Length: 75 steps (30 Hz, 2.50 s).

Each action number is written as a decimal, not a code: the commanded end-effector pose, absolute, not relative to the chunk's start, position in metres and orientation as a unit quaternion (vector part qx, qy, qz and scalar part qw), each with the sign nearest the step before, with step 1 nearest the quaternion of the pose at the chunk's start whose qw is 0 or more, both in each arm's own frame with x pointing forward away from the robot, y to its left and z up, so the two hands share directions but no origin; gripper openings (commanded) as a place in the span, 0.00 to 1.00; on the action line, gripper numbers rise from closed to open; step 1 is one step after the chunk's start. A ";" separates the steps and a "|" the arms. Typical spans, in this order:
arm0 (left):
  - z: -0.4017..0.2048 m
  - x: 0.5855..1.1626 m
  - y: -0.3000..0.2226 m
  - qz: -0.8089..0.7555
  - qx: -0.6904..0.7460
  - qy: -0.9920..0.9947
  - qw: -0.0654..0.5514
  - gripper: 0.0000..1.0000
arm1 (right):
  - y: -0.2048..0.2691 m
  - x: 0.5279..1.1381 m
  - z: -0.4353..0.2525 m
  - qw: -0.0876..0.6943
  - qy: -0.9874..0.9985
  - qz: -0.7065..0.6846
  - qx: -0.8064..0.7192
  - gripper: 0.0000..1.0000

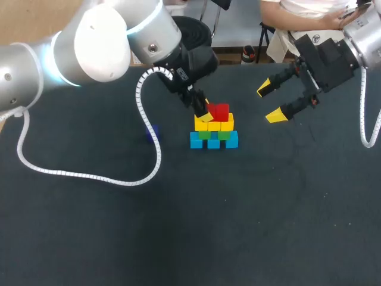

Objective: Place the blue cubes, place green cubes on the blue cubes, place the yellow cubes on the green cubes, then place the red cubes on the yellow cubes, and place purple cube on the red cubes.

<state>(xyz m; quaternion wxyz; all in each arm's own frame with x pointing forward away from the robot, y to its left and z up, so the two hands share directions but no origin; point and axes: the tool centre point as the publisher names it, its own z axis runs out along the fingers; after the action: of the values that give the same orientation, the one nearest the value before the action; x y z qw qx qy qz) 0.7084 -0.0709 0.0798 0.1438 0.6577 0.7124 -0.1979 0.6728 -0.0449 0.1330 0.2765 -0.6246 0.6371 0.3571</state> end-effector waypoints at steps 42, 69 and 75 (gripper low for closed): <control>0.081 0.705 -0.074 -0.196 0.660 0.711 0.143 0.49 | -0.045 0.672 0.133 0.278 0.637 0.356 -0.624 1.00; 0.136 0.673 -0.061 -0.173 0.631 0.722 0.224 0.74 | -0.045 0.672 0.133 0.278 0.637 0.356 -0.624 1.00; 0.140 0.650 -0.059 -0.148 0.635 0.721 0.236 0.00 | -0.045 0.672 0.133 0.278 0.637 0.356 -0.624 1.00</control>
<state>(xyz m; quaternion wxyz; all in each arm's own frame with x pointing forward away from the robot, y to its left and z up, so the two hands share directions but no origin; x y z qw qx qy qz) 0.6715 -0.0635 0.1371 0.2098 0.6458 0.7122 -0.1782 0.6729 -0.0449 0.1330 0.2765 -0.6246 0.6371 0.3571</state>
